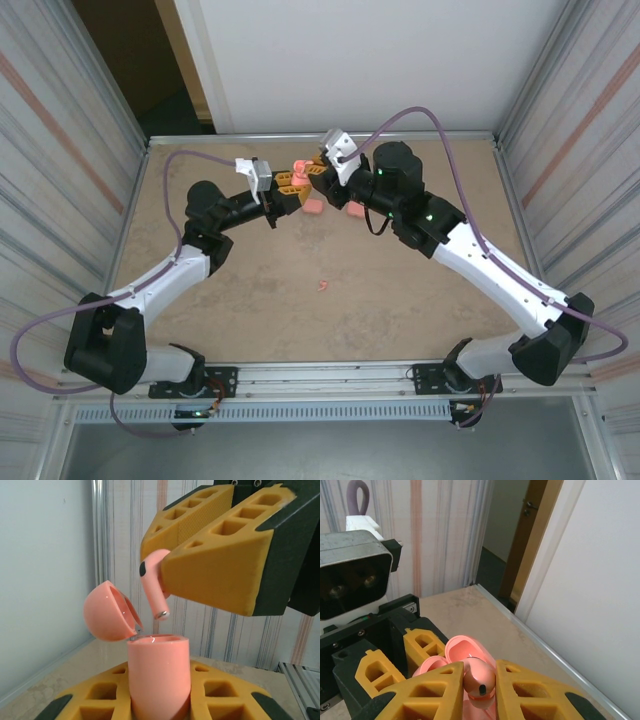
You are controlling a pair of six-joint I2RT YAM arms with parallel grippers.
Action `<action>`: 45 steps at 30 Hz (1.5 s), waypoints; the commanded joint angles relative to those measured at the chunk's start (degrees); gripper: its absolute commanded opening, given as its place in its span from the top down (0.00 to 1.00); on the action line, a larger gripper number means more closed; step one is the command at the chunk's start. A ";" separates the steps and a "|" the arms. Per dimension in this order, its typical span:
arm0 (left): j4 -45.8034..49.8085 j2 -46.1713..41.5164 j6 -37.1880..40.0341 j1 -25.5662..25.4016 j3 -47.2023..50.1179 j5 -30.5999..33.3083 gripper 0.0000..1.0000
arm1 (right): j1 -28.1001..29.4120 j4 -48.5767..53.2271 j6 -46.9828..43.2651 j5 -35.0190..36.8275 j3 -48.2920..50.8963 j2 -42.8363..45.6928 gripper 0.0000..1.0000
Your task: Insert wireless bluetooth earbuds into charging case
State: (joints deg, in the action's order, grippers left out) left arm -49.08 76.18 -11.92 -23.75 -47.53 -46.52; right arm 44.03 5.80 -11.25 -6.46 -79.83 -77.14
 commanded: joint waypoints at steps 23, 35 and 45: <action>-1.61 -0.75 0.76 -0.77 -1.31 -0.76 1.00 | 0.79 4.30 2.28 -6.69 -1.93 -0.88 0.67; -2.10 -0.95 0.76 -0.77 -0.96 0.34 1.00 | -0.04 2.98 3.92 -7.09 -3.86 1.77 0.38; -2.38 -1.47 0.85 -0.76 -0.12 2.65 1.00 | -1.34 0.80 6.26 -6.35 -0.60 5.67 0.14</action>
State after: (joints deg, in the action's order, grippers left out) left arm -48.84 76.18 -11.79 -24.14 -47.55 -45.28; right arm 43.70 8.54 -6.61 -13.13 -81.28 -73.43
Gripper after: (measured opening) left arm 0.235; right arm 0.848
